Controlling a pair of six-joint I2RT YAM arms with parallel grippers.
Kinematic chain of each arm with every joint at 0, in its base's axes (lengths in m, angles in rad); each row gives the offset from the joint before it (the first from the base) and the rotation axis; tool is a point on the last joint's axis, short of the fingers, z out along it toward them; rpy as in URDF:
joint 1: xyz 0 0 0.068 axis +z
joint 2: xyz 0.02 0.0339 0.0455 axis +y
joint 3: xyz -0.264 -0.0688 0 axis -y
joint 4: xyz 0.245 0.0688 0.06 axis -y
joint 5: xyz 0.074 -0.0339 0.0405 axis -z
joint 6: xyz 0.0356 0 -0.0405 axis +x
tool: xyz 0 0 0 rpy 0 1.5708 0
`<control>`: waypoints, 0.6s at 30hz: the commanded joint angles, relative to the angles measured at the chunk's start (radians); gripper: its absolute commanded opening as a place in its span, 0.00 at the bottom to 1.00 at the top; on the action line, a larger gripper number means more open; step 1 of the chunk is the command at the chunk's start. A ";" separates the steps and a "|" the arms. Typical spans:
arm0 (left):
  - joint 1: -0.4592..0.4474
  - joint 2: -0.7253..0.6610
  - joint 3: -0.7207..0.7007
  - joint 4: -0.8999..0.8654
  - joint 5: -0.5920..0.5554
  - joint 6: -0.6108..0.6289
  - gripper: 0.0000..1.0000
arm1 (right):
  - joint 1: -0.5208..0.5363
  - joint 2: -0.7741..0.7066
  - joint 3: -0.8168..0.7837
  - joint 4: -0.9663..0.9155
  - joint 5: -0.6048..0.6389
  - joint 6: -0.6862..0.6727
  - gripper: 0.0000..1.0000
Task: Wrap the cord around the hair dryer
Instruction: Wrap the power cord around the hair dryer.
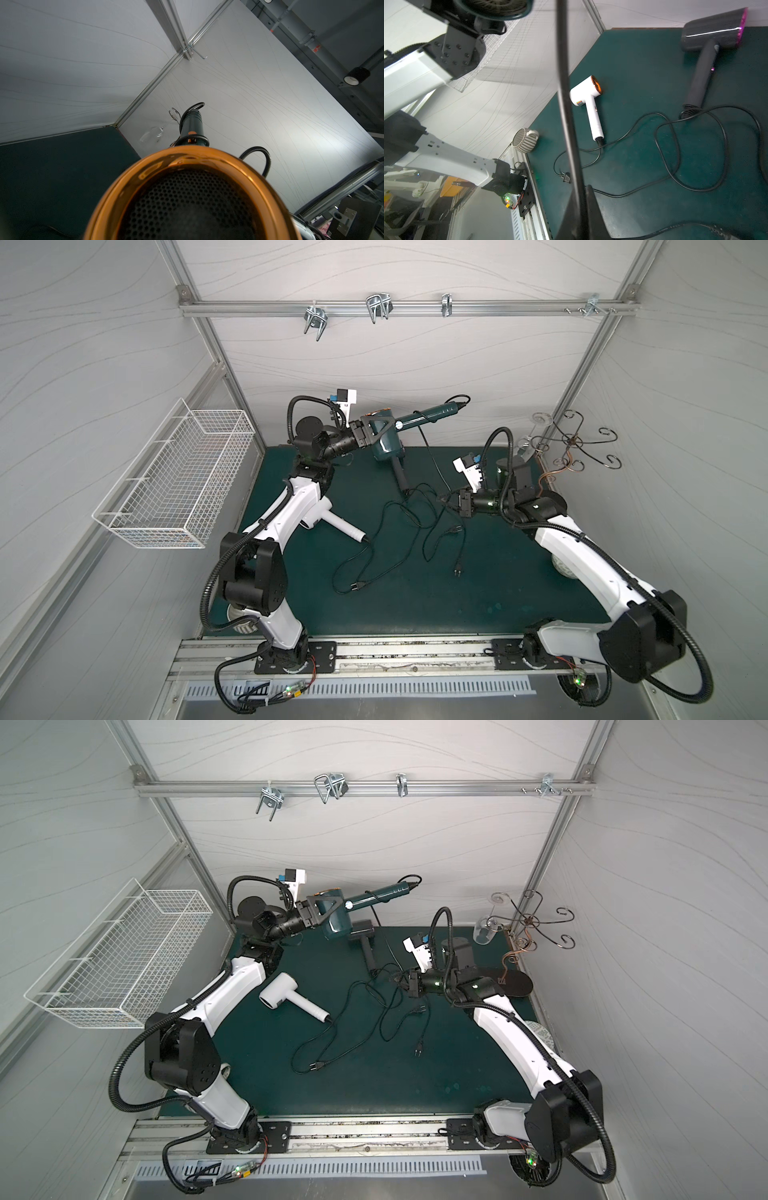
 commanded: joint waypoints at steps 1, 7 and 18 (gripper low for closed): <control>0.019 0.007 0.080 0.054 -0.093 0.046 0.00 | 0.030 -0.020 0.005 -0.074 0.036 -0.011 0.00; 0.019 -0.011 0.143 0.066 -0.126 0.015 0.00 | 0.030 0.031 0.023 -0.094 0.068 -0.015 0.00; 0.020 -0.046 0.254 0.056 -0.148 -0.016 0.00 | 0.026 0.157 0.035 0.040 0.052 0.057 0.16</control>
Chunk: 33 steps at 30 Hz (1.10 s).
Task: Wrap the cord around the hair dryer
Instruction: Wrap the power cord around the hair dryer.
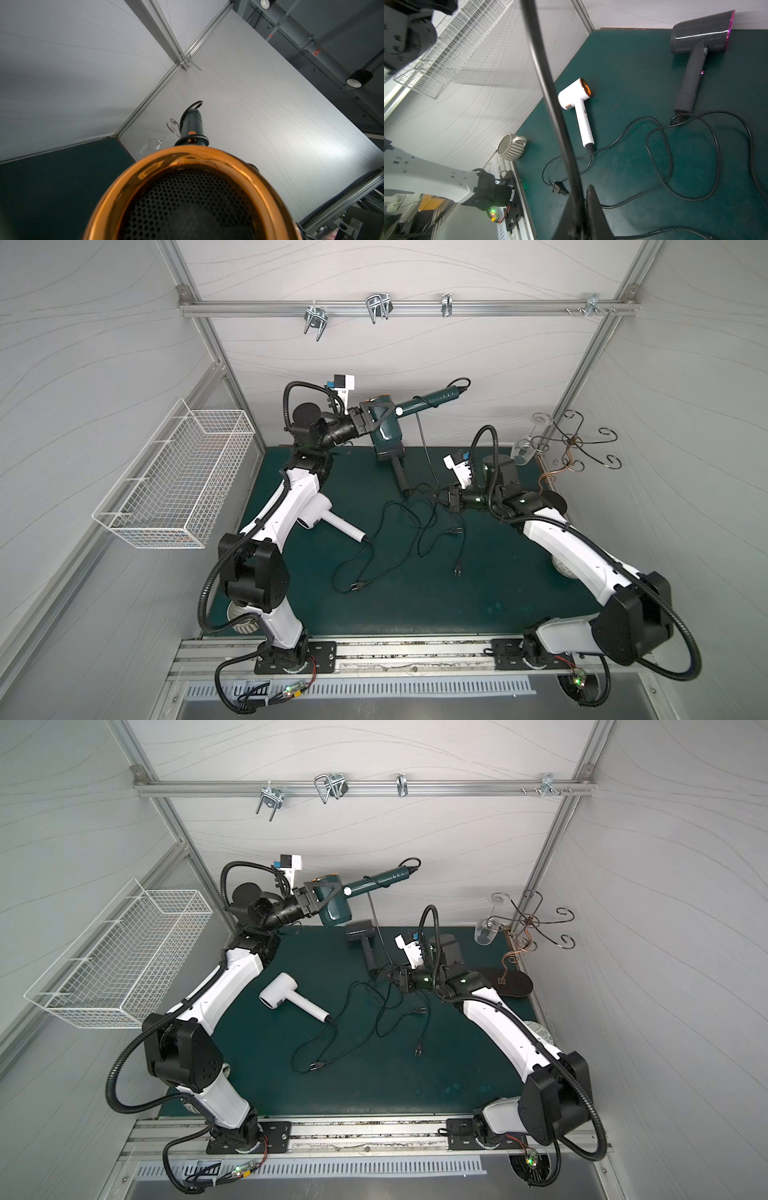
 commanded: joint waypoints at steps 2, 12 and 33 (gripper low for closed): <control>0.023 -0.063 0.094 0.142 -0.094 -0.013 0.00 | 0.004 0.048 -0.018 0.035 -0.036 0.040 0.20; 0.037 -0.077 0.093 0.153 -0.091 -0.029 0.00 | 0.070 0.106 -0.075 0.081 0.075 -0.026 0.37; 0.052 -0.120 0.074 0.167 -0.096 -0.060 0.00 | 0.185 0.426 0.083 0.083 0.295 -0.406 0.63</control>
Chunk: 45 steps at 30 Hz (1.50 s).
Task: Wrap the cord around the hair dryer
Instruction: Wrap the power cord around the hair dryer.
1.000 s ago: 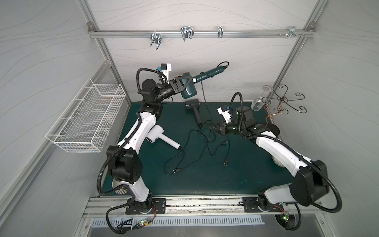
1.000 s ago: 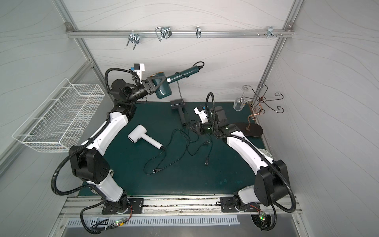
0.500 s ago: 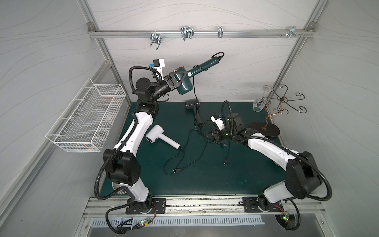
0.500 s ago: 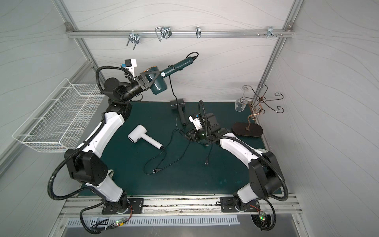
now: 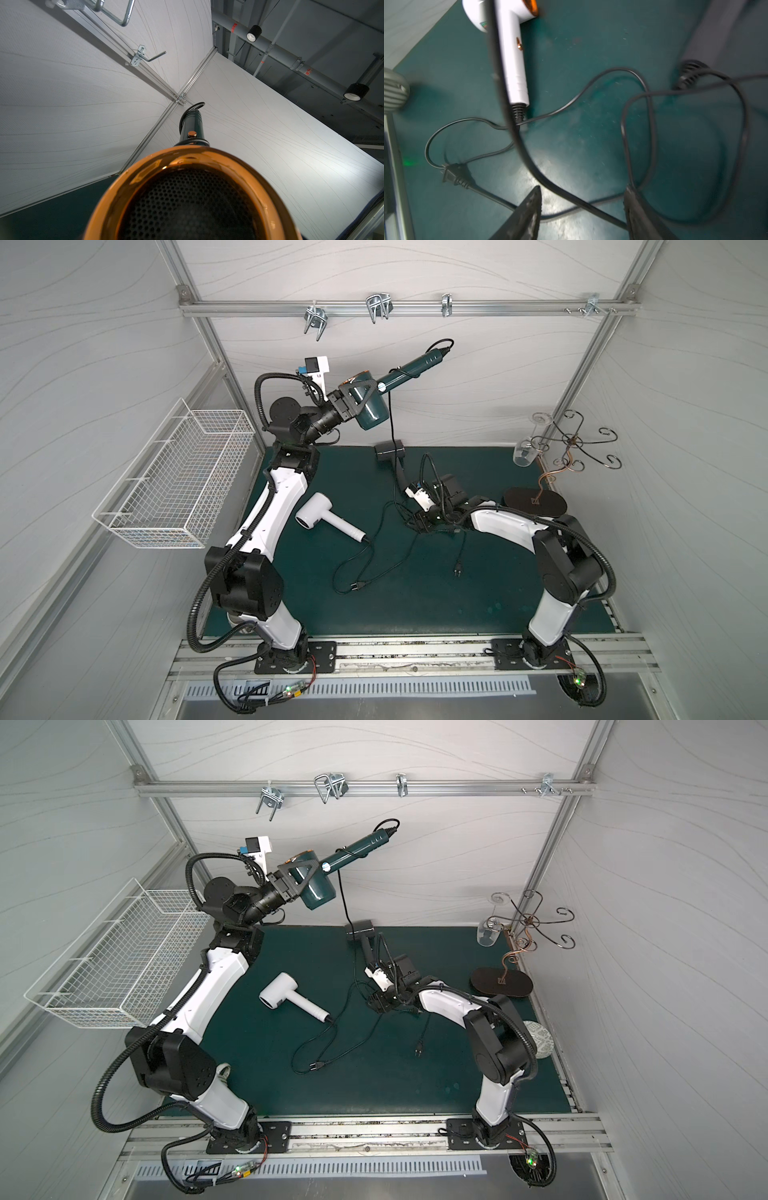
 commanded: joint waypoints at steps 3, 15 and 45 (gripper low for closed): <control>0.008 -0.058 0.038 0.125 -0.018 -0.030 0.00 | 0.025 0.044 0.055 0.018 -0.002 -0.069 0.61; 0.036 -0.055 0.027 0.132 -0.030 -0.041 0.00 | 0.026 -0.035 -0.036 0.024 0.014 -0.052 0.00; -0.025 0.014 -0.143 -0.440 0.070 0.447 0.00 | 0.138 -0.421 0.798 -0.918 0.258 -0.382 0.00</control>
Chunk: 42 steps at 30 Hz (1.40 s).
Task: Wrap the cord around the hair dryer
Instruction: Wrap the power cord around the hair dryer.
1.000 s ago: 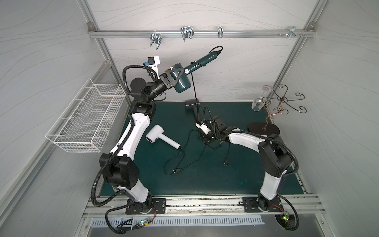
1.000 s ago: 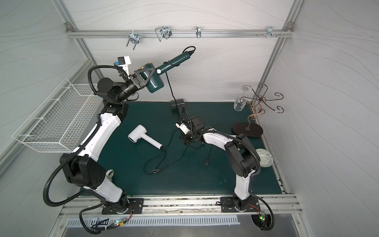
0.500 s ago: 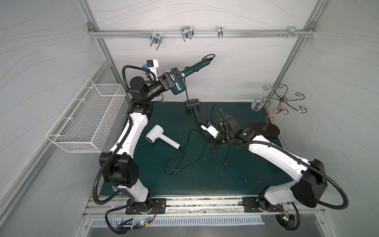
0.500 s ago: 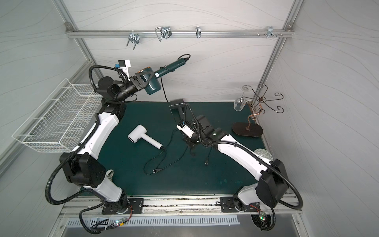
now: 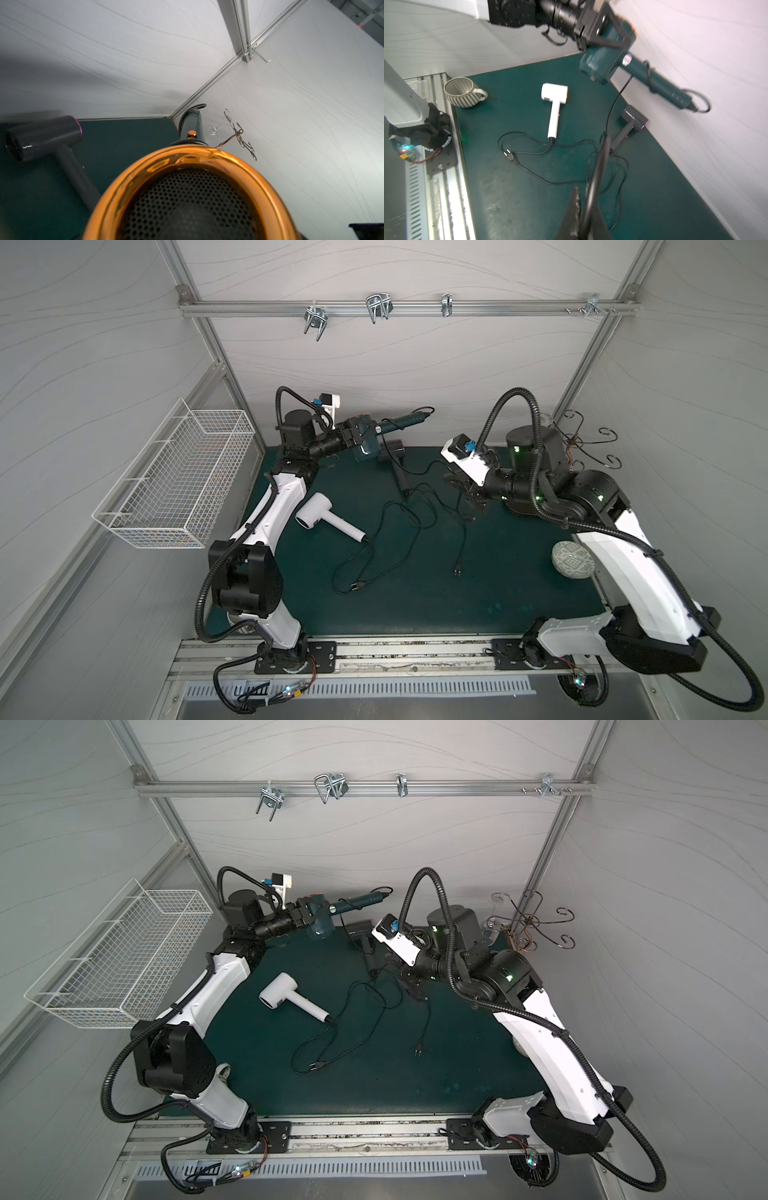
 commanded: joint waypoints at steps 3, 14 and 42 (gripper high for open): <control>-0.097 -0.002 -0.015 -0.062 0.039 0.143 0.00 | -0.015 0.067 0.100 -0.063 0.074 -0.111 0.00; -0.228 -0.076 -0.182 -0.211 0.045 0.269 0.00 | -0.214 0.241 0.424 -0.005 0.019 -0.212 0.00; -0.403 -0.085 -0.086 0.744 0.384 -0.495 0.00 | -0.695 0.346 -0.197 0.349 -0.736 0.144 0.00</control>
